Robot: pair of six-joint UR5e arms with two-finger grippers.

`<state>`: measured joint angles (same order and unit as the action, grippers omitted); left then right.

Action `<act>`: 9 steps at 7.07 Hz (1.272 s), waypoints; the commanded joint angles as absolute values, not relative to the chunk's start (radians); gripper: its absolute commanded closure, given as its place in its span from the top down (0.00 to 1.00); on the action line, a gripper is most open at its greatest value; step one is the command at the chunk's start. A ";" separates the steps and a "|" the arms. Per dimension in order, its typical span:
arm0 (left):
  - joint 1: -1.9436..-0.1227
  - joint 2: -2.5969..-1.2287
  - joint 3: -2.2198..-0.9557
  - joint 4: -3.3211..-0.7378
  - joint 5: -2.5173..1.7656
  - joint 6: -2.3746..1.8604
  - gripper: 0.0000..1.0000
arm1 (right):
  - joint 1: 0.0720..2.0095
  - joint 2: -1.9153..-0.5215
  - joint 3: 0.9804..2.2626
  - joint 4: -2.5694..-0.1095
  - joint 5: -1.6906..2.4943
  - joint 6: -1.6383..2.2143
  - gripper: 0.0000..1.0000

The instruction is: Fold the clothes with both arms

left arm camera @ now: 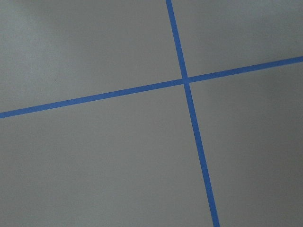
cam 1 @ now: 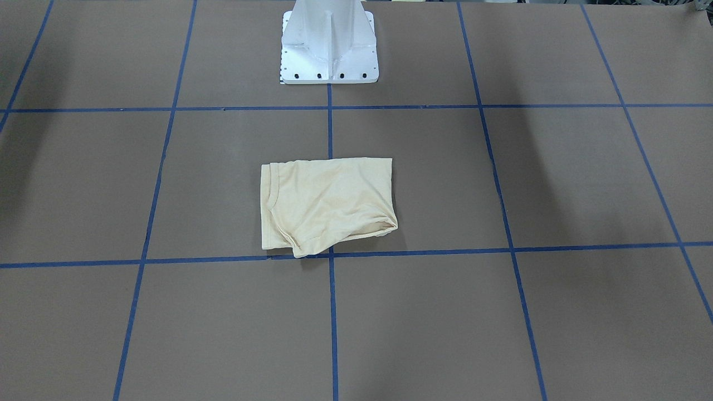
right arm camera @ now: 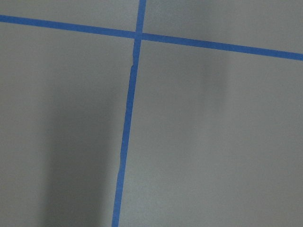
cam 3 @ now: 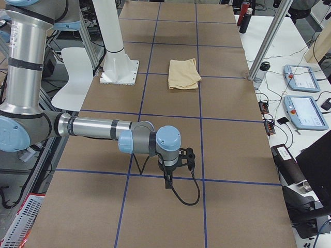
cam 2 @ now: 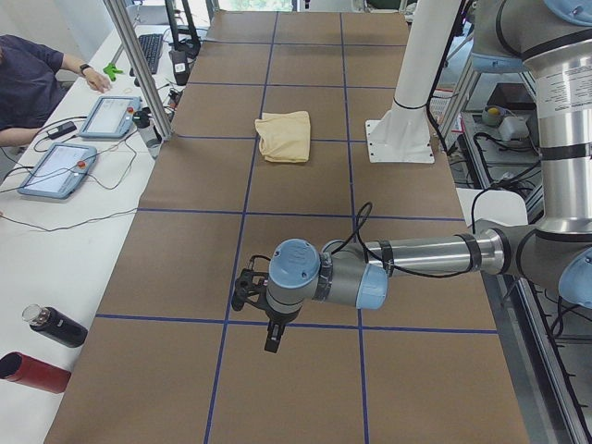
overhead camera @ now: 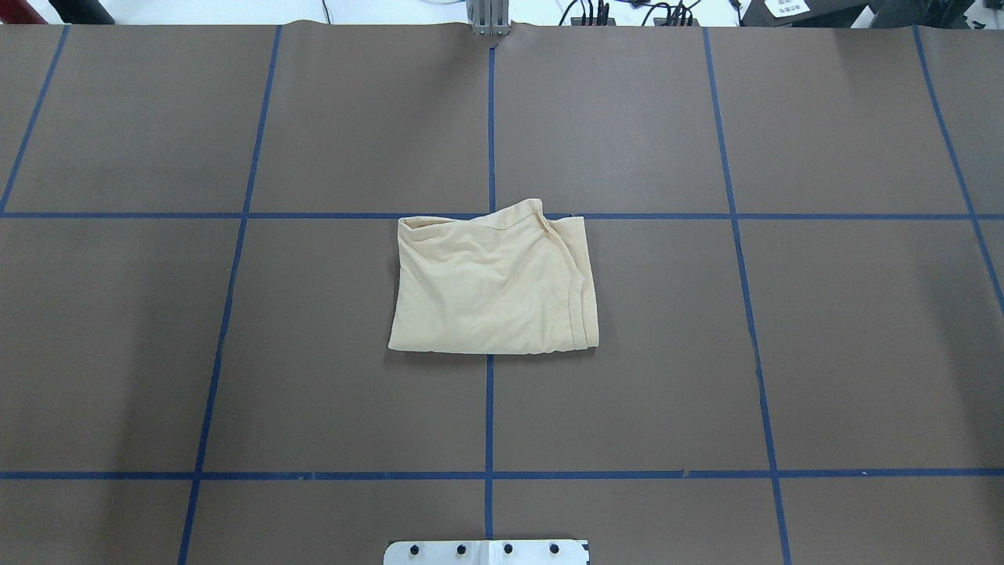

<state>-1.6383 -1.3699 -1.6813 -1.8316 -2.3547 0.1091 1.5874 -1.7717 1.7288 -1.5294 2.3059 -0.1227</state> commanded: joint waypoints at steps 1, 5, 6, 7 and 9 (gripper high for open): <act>-1.638 -1.370 -1.683 -1.832 -2.359 0.104 1.00 | 1.588 -1.772 1.729 -1.534 2.316 -0.114 1.00; -1.638 -1.373 -1.686 -1.833 -2.358 0.104 1.00 | 1.588 -1.784 1.732 -1.532 2.392 -0.112 1.00; -1.638 -1.376 -1.687 -1.835 -2.358 0.106 1.00 | 1.588 -1.786 1.732 -1.529 2.390 -0.112 1.00; -1.638 -1.379 -1.690 -1.835 -2.358 0.106 1.00 | 1.588 -1.786 1.732 -1.529 2.388 -0.113 1.00; -1.638 -1.382 -1.690 -1.851 -2.358 0.106 1.00 | 1.588 -1.796 1.732 -1.528 2.390 -0.115 1.00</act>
